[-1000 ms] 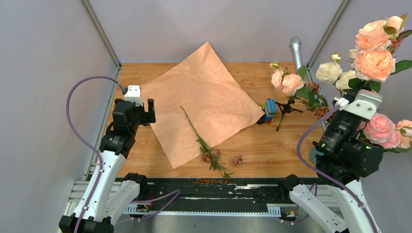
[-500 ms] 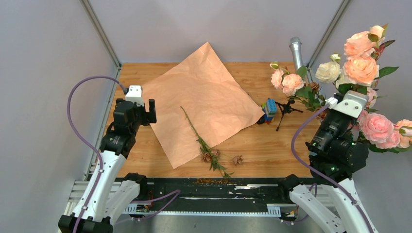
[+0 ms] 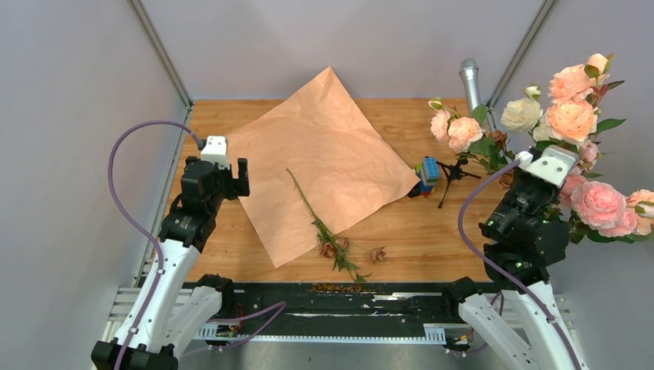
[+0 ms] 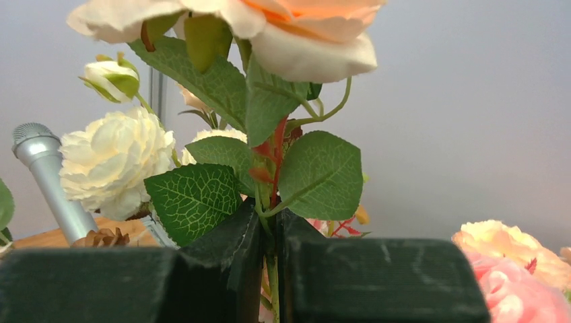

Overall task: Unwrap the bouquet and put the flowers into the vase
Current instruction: Insert the fake flower into the vase.

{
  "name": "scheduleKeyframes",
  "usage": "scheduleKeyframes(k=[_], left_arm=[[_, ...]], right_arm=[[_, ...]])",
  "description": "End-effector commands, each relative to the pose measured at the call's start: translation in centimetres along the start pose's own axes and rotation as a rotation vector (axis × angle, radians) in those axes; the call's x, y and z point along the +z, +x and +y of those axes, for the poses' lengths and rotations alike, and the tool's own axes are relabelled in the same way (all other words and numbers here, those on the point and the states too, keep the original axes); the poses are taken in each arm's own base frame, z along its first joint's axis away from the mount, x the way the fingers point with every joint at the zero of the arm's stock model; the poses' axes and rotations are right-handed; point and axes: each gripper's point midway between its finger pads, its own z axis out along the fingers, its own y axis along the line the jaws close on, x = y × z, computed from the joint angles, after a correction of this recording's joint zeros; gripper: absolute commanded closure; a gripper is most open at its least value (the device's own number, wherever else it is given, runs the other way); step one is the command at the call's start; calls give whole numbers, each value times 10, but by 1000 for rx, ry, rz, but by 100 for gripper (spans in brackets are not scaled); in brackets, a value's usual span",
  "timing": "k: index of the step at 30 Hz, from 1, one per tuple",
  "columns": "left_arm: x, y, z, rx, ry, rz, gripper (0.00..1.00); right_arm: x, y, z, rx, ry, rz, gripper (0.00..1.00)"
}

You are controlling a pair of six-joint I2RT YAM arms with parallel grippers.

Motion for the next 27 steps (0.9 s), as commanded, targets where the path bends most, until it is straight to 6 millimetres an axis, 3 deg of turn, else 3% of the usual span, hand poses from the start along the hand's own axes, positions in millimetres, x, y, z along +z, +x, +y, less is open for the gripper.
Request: scheduleKeyframes(k=[1, 5, 12, 16, 18, 21, 27], left_arm=[[-2, -11, -4, 12, 15, -48, 0], [-3, -11, -4, 13, 16, -50, 0], [-3, -11, -5, 12, 22, -49, 0], [-3, -11, -5, 11, 24, -49, 0], [-3, -10, -6, 11, 26, -45, 0], [-1, -9, -7, 11, 33, -40, 0], [1, -8, -9, 13, 37, -31, 0]], right_arm=[[-5, 19, -9, 54, 70, 61, 100], [-7, 30, -11, 63, 98, 93, 97], [-7, 34, -12, 66, 100, 110, 73], [-7, 27, -13, 84, 73, 93, 64], [-8, 22, -15, 99, 63, 80, 53], [-8, 14, -18, 115, 46, 63, 48], [-3, -7, -2, 65, -101, 18, 34]])
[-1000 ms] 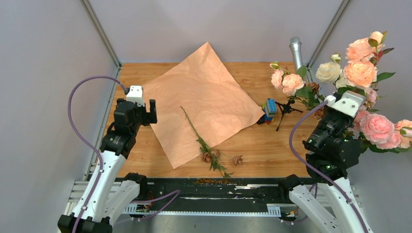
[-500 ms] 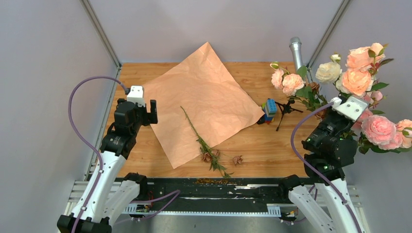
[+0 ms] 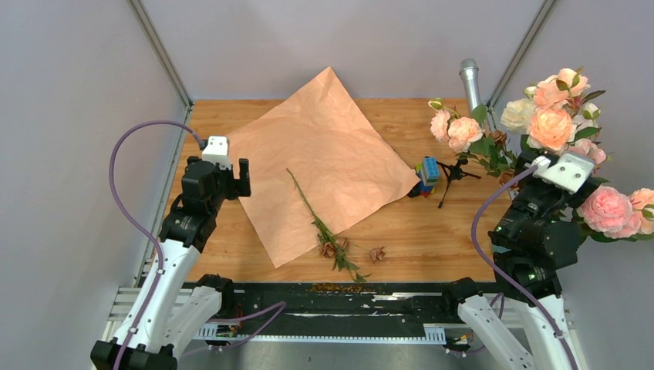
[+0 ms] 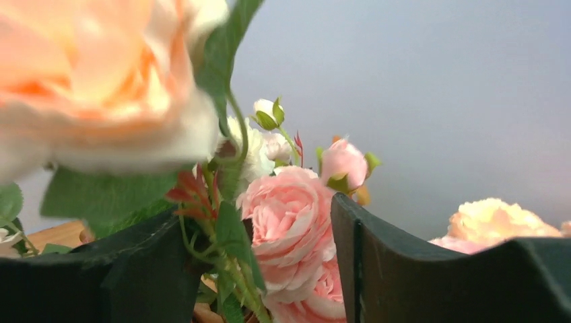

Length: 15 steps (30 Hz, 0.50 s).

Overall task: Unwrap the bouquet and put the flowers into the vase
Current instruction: Insert the fake flower into the vase.

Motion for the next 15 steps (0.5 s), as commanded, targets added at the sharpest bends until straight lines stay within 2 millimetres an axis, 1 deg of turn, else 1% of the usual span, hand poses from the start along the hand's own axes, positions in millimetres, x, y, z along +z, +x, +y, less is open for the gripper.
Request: scheduleKeyframes(k=[1, 3, 4, 6, 11, 12, 15], left_arm=[[2, -8, -4, 10, 19, -27, 0], [3, -7, -5, 10, 21, -23, 0], [3, -7, -5, 10, 22, -22, 0], [4, -6, -6, 9, 24, -20, 0], [4, -5, -6, 10, 28, -16, 0], [5, -5, -6, 10, 28, -15, 0], [5, -5, -7, 9, 30, -13, 0]], right_arm=[[1, -21, 13, -19, -129, -48, 32], [0, -27, 20, -22, -182, -79, 29], [-2, -25, 26, -46, -218, -77, 28], [-4, -29, 33, -54, -270, -95, 27], [-8, -40, 44, -77, -365, -130, 26], [-8, -43, 47, -86, -381, -140, 26], [-7, -50, 51, -111, -406, -160, 35]])
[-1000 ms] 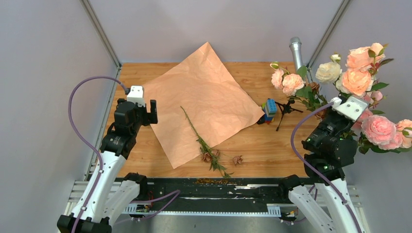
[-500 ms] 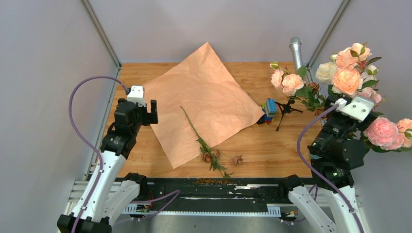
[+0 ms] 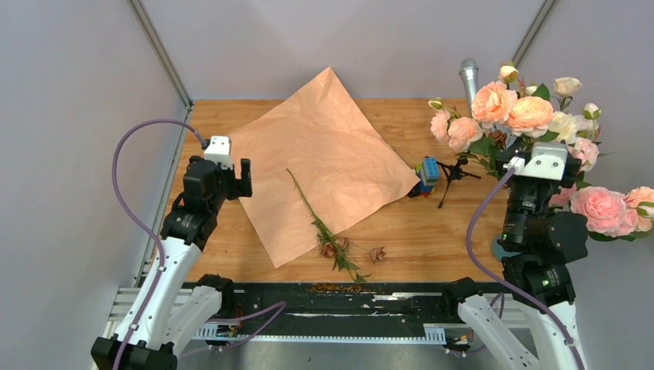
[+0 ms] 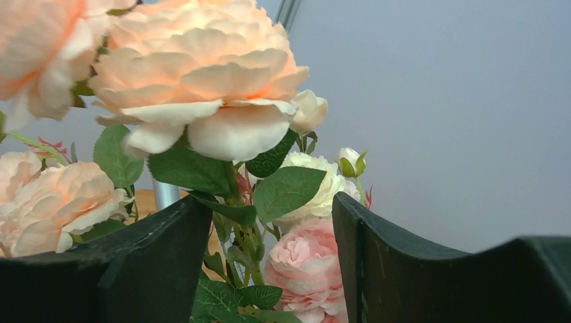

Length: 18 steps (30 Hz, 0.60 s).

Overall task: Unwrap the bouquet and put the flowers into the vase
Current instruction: Insert the fake flower into the vase.

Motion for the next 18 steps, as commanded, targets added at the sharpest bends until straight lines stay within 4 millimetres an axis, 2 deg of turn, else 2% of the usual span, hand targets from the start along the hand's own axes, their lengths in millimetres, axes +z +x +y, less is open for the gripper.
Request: scheduleKeyframes(k=[1, 5, 9, 12, 15, 18], left_arm=[[1, -9, -3, 6, 14, -33, 0], [1, -8, -4, 6, 17, -29, 0], [2, -8, -5, 6, 23, -27, 0], [2, -8, -5, 6, 24, -26, 0], [1, -8, -5, 6, 26, -27, 0], [1, -7, -6, 7, 28, -27, 0]], right_arm=[[5, -21, 3, -28, -59, -53, 38], [11, -12, 1, -57, -11, -4, 52], [14, -2, -8, -62, 69, 50, 78], [12, -1, -15, -66, 103, 56, 92], [10, -1, -20, -75, 124, 56, 100], [9, 2, -24, -79, 150, 63, 100]])
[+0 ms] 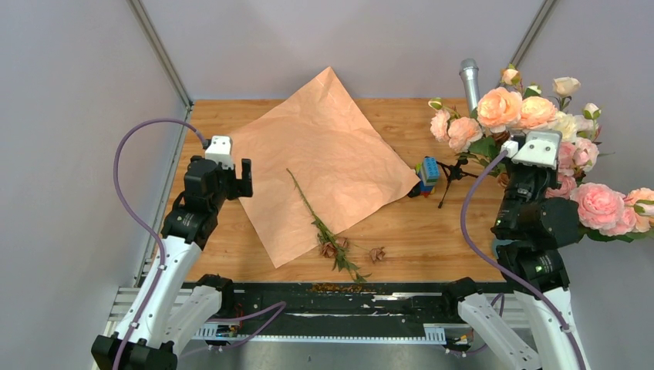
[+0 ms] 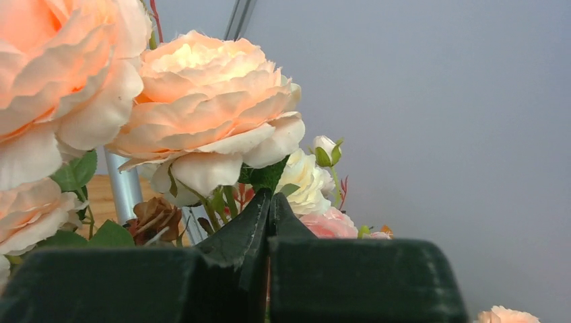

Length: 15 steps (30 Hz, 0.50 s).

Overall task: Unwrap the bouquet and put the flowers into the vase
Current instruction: Insert the fake flower into the vase.

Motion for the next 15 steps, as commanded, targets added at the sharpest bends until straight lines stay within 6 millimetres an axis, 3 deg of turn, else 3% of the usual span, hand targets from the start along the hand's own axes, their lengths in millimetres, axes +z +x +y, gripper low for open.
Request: scheduleKeyframes(k=[1, 12, 15], left_arm=[[-1, -9, -4, 6, 21, -36, 0], [-1, -8, -7, 9, 31, -32, 0], [0, -7, -8, 10, 36, -29, 0]], right_arm=[[-4, 1, -23, 21, 113, 14, 100], [-11, 25, -30, 42, 228, 62, 100], [-11, 27, -30, 43, 232, 68, 94]])
